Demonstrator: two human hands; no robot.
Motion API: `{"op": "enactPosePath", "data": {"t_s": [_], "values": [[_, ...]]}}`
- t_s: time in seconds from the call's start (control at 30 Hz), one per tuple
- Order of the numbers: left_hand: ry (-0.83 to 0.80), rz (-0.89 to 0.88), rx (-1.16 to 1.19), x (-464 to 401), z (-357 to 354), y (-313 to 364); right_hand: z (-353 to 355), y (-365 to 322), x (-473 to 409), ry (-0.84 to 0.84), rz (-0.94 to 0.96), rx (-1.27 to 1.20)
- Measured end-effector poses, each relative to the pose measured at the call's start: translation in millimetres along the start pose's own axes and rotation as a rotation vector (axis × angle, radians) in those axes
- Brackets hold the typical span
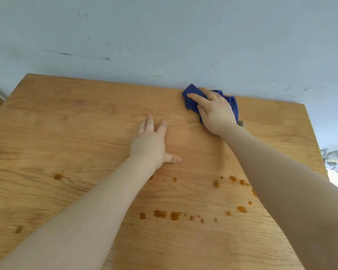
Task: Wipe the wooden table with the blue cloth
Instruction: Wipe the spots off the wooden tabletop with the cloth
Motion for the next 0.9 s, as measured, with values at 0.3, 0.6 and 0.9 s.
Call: {"op": "enactPosePath", "data": {"t_s": [0.3, 0.6, 0.9], "values": [[-0.039, 0.024, -0.027, 3.3, 3.6, 3.9, -10.0, -34.7, 80.1, 0.018, 0.128, -0.097], [-0.034, -0.007, -0.095, -1.6, 2.2, 1.6, 11.8, 29.5, 9.6, 0.139, -0.331, -0.160], [-0.053, -0.015, -0.105, 1.7, 2.4, 3.1, -2.9, -26.5, 82.1, -0.092, 0.017, -0.226]]}}
Point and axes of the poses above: each hand's wrist, its own x-axis away from the middle knuckle, its own z-axis out of the back of the hand, y = z × x, the point moved 5 cm from there along -x, towards the middle knuckle, and after that the axes turned 12 degrees about -y, right-handed, at the moved point
